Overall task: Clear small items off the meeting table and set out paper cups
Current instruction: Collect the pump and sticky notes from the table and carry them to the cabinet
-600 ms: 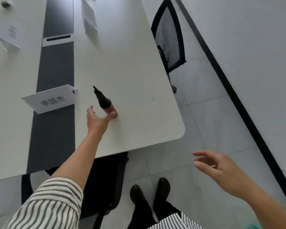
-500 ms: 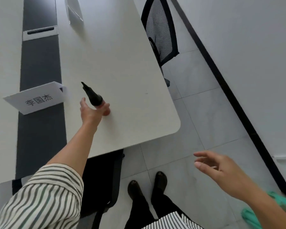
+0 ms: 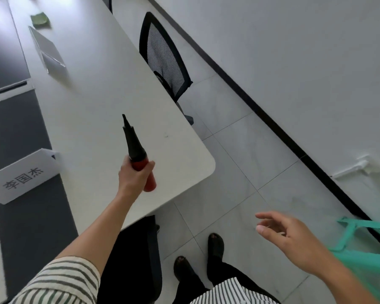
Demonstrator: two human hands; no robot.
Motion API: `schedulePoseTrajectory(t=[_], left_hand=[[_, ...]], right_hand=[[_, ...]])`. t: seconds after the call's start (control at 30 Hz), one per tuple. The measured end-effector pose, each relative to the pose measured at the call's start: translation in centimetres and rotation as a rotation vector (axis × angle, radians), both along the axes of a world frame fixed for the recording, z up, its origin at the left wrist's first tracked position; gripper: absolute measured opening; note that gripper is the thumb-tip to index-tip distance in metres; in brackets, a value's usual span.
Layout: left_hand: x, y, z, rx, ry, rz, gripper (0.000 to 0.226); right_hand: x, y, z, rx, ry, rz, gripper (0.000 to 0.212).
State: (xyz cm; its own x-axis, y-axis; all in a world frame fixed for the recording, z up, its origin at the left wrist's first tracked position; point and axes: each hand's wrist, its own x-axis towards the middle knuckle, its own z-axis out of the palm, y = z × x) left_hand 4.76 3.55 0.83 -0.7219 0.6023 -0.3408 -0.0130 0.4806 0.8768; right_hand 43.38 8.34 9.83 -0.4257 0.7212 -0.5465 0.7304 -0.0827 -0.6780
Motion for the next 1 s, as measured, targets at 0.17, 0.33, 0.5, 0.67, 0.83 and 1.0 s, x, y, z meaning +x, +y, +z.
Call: schedulePoseTrajectory(t=[0.17,0.33,0.5,0.67,0.83,1.0], left_hand=[[4.5,0.0,4.1,0.078,-0.002,-0.144,0.027],[7.5,0.9,7.1,0.079,-0.024,-0.211,0.026],[10.0,4.6,7.8,0.020,-0.038,-0.241,0.025],[13.1,11.0,8.2,-0.007,-0.065,-0.205,0.024],[15.6,19.4,9.1,0.017,-0.083,-0.206,0.023],[14.7,25.5,9.6,0.026,-0.078,-0.218,0.023]], right_hand=[[3.1,0.0,0.9,-0.013,0.023,-0.140,0.020],[6.3,3.1,1.2,-0.033,0.054,-0.271,0.023],[8.2,9.2,0.7,-0.025,0.103,-0.325,0.022],[9.6,18.3,0.4,-0.055,0.109,-0.267,0.022],[10.1,28.6,1.3,-0.018,0.123,-0.214,0.021],[7.6,36.8,1.5,-0.028,0.139,-0.155,0.019]])
